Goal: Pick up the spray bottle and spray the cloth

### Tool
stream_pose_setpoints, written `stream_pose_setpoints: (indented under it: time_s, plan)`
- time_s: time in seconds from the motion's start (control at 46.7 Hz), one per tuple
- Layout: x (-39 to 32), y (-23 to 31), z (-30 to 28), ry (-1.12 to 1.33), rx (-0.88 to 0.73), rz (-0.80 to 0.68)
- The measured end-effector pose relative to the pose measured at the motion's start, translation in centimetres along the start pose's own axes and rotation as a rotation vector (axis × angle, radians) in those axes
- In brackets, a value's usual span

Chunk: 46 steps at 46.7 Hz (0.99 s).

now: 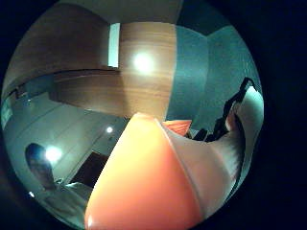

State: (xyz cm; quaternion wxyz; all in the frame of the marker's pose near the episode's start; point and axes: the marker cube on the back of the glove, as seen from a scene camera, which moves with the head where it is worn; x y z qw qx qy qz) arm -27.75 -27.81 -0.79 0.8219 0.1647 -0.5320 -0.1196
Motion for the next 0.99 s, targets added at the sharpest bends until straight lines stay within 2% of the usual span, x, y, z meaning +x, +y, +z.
stream_pose_setpoints:
  time_s: [0.086,0.193,0.493,0.579,0.686,0.814,0.986]
  plan:
    - [0.9,-1.8,-0.5,0.0,0.128,0.0]
    - [2.7,-0.2,0.8,0.085,-0.041,0.012]
    - [2.6,1.2,-3.0,0.232,-0.211,-0.082]
    - [2.2,1.9,-4.7,0.242,-0.194,-0.115]
    - [2.3,2.8,-6.5,0.255,-0.199,-0.09]
    - [1.7,3.4,-8.3,0.232,-0.134,-0.096]
    - [0.8,6.9,-15.6,0.266,-0.067,-0.07]
